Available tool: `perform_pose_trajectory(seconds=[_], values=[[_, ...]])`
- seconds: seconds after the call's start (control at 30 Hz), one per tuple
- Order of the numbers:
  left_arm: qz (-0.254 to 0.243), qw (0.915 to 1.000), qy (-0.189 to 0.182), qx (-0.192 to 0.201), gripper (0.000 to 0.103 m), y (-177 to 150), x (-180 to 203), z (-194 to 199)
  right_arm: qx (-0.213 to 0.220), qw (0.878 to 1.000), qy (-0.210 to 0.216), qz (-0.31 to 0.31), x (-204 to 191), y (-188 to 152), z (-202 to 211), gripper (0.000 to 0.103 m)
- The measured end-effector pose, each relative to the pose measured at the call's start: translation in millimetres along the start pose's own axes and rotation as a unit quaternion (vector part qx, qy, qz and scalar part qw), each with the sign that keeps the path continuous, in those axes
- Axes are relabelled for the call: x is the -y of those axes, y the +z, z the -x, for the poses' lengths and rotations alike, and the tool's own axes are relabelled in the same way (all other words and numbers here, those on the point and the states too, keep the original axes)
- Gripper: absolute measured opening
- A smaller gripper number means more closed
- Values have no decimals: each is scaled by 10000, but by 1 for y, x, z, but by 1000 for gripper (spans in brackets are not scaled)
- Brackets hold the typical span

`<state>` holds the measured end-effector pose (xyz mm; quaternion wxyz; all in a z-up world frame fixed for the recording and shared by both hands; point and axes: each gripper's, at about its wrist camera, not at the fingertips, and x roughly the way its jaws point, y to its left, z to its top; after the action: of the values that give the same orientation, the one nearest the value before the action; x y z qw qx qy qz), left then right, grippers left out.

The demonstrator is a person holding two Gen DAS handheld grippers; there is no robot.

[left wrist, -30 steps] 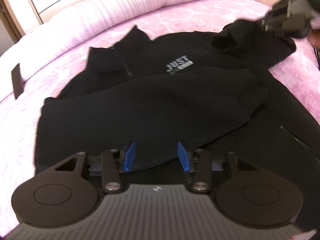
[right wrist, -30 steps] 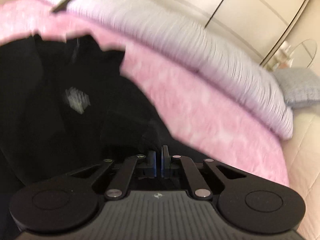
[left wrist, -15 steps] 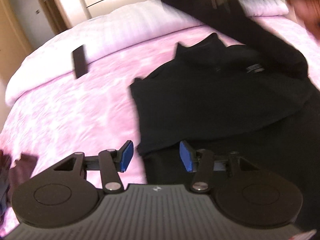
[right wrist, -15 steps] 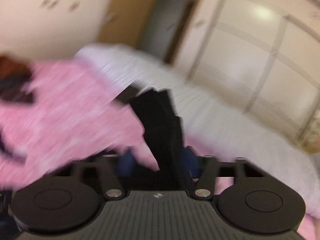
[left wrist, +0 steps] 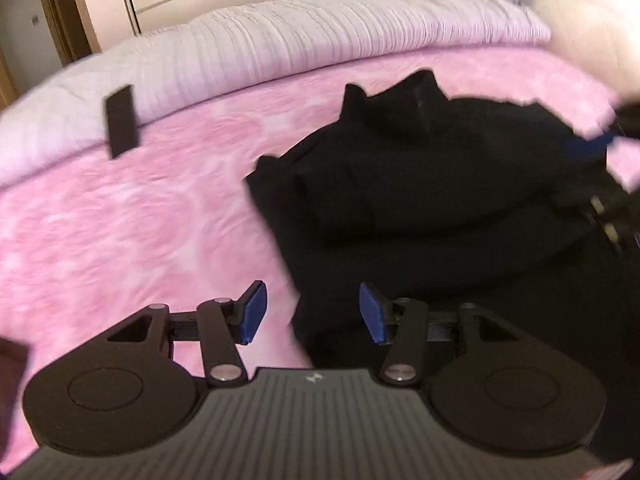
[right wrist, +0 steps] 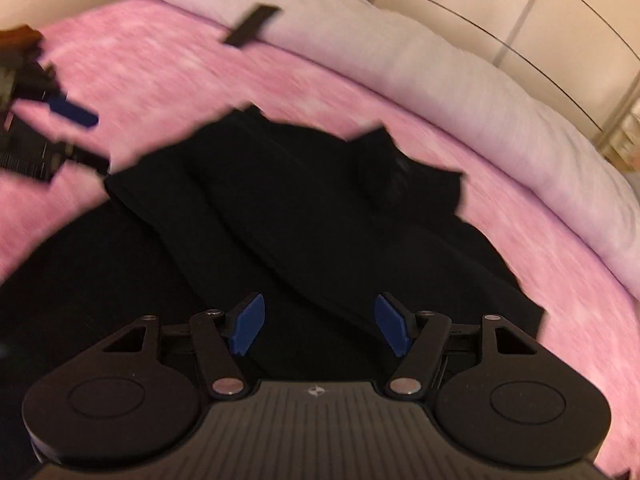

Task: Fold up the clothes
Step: 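Fold the grasped sleeve across the jacket body with the right tool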

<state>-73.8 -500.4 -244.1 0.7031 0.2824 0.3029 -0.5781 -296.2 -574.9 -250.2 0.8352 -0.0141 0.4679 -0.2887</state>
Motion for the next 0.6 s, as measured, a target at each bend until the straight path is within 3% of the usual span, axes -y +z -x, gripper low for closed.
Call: perform_pose_trajectory(seconds=[0.17,0.27,0.33,0.37,0.4,0.5,0.6], values=[[406,9986,-312,-115,43,35,-13,-63,-236,9986,-471,-55,49,-32,-11,70],[492,9978,-172,-421,35,47,-16,-101,-301,9967,-753,-75,81,-48,-17,73],[425,9973,-177,-564,19,49,-10,-116,-405,9957,-835,-25,97,-59,-25,77],[409,9973,-159,-591,17,50,-7,-117,-478,9954,-828,-7,103,-64,-30,78],[394,9973,-122,-611,4,51,-3,-118,-561,9952,-802,8,108,-69,-36,79],[436,9986,29,-282,3,57,-1,-96,-651,9940,-872,63,120,-82,-41,79],[571,9981,218,126,3,60,-6,-55,-534,9907,-1250,-87,134,-88,-35,79]])
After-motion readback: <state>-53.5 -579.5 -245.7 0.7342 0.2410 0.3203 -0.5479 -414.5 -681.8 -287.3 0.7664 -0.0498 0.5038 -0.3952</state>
